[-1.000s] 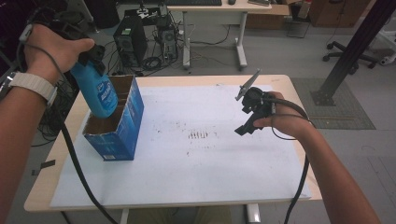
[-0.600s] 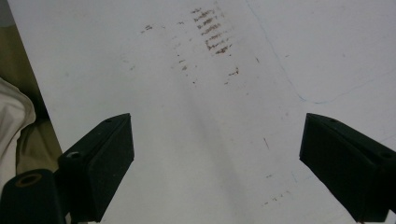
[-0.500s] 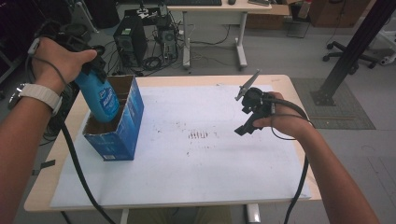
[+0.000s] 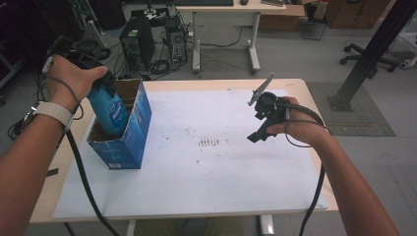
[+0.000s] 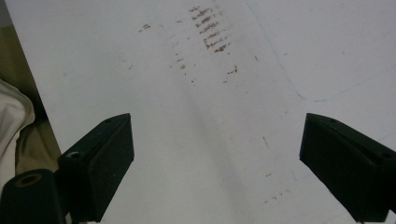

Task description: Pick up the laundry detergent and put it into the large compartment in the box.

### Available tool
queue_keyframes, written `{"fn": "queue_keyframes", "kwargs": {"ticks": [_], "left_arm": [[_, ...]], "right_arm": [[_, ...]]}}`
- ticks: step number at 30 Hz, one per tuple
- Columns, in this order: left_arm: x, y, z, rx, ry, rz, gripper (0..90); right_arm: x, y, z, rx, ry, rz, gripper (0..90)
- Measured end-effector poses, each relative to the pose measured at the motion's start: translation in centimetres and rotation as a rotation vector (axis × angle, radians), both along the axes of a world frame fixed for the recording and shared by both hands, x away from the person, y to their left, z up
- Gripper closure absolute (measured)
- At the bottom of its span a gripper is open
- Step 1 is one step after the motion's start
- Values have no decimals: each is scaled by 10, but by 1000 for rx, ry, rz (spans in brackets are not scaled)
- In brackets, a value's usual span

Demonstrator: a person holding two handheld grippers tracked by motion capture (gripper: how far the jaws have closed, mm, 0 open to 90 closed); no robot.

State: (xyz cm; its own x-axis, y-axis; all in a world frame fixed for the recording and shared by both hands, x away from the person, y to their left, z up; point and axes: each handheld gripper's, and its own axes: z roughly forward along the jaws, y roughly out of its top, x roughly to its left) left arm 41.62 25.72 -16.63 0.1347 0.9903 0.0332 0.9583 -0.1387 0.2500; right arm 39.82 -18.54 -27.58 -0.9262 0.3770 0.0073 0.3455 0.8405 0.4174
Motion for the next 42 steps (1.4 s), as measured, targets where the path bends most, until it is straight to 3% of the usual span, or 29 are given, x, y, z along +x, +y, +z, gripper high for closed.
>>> {"fn": "queue_keyframes", "kwargs": {"ticks": [42], "left_arm": [[8, 2, -73, 14, -3, -18, 374]], "right_arm": [[2, 4, -4, -9, 7, 1, 101]]}}
